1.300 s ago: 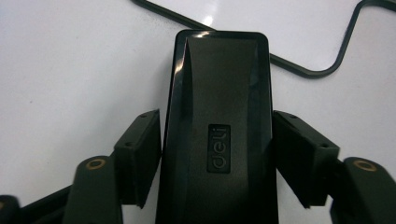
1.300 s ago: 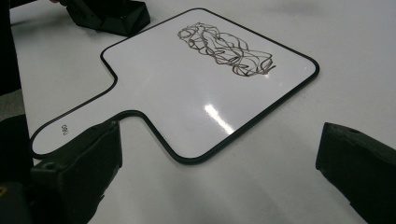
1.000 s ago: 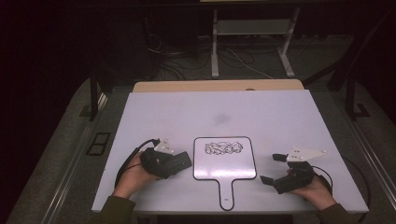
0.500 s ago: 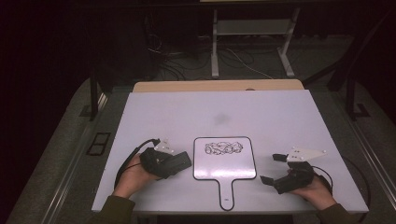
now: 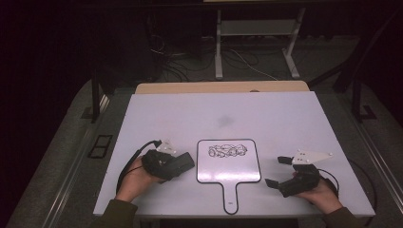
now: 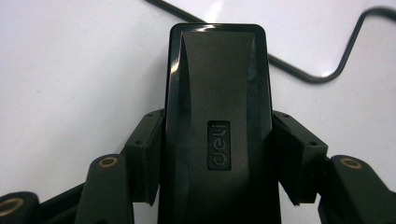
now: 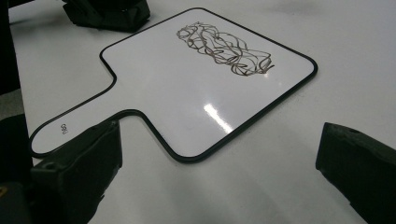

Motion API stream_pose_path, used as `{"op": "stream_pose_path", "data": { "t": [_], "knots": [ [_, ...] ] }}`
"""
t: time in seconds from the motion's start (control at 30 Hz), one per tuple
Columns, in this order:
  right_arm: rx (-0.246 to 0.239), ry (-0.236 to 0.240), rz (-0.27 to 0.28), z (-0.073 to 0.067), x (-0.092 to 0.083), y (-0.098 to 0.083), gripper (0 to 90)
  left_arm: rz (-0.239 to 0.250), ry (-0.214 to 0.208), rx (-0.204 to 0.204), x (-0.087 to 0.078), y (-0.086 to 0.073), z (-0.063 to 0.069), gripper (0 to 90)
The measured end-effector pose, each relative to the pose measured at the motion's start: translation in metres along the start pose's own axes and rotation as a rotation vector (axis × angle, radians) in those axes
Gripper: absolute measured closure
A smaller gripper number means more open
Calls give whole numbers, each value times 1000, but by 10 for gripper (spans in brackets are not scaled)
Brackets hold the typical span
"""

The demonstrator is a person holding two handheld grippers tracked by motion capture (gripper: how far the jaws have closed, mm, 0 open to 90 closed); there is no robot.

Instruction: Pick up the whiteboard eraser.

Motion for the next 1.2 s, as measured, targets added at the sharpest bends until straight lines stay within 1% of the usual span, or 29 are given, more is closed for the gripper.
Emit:
{"op": "stream_pose_path", "data": {
  "t": [0.03, 0.07, 0.17, 0.2, 0.27, 0.33, 0.4, 0.47, 0.53, 0.57, 0.7, 0.8, 0.83, 0.9, 0.97, 1.07, 1.2],
  "knots": [
    [0, 0, 0, 0, 0, 0, 0, 0, 0, 0, 0, 0, 0, 394],
    [3, 0, 1, 0, 0, 0, 0, 4, -1, -11, -1, 1, 0, 394],
    [2, 0, 1, 0, 0, 0, 0, 21, 0, -17, -4, 2, -1, 394],
    [2, 0, 2, 0, 0, 0, 0, 24, 5, -26, -6, 2, -1, 394],
    [3, 0, 2, 0, 0, 0, 0, 26, 5, -30, -6, 2, -1, 393],
    [1, 1, 0, 0, 0, 0, 0, 31, 6, -43, -7, 3, -1, 393],
    [0, 1, -1, 0, 0, 0, 0, 34, 14, -45, -8, 3, -2, 393],
    [1, 1, 0, 0, 0, 0, 0, 38, 11, -56, -8, 4, -2, 393],
    [1, 1, 0, 0, 0, 0, 0, 38, 18, -63, -9, 4, -2, 393],
    [3, 0, 1, 0, 0, 0, 0, 42, 13, -67, -9, 5, -2, 393],
    [0, 2, -1, 0, 0, 0, 0, 44, 15, -65, -11, 7, -1, 393],
    [3, 3, 0, 0, 0, 0, 0, 61, 27, -70, -12, 10, 0, 392],
    [1, 4, 0, 0, 0, 0, 0, 59, 27, -71, -13, 11, 0, 392],
    [4, 3, 0, 0, 0, 0, 0, 66, 22, -75, -13, 14, 0, 393],
    [3, 5, -4, 0, 0, 0, 0, 71, 20, -70, -13, 15, 0, 392],
    [-2, 7, -4, 0, 0, 0, 0, 74, 16, -71, -12, 19, 2, 392],
    [12, 5, 6, 0, 0, 1, 0, 89, 8, -65, -13, 25, 1, 392]
  ]
}}
Point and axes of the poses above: each handheld gripper's, and its own axes: x roughly forward along the jaws, y roughly out of its top, z roughly to its right, the point moved 7 cm from there along x, roughly forward along the jaws
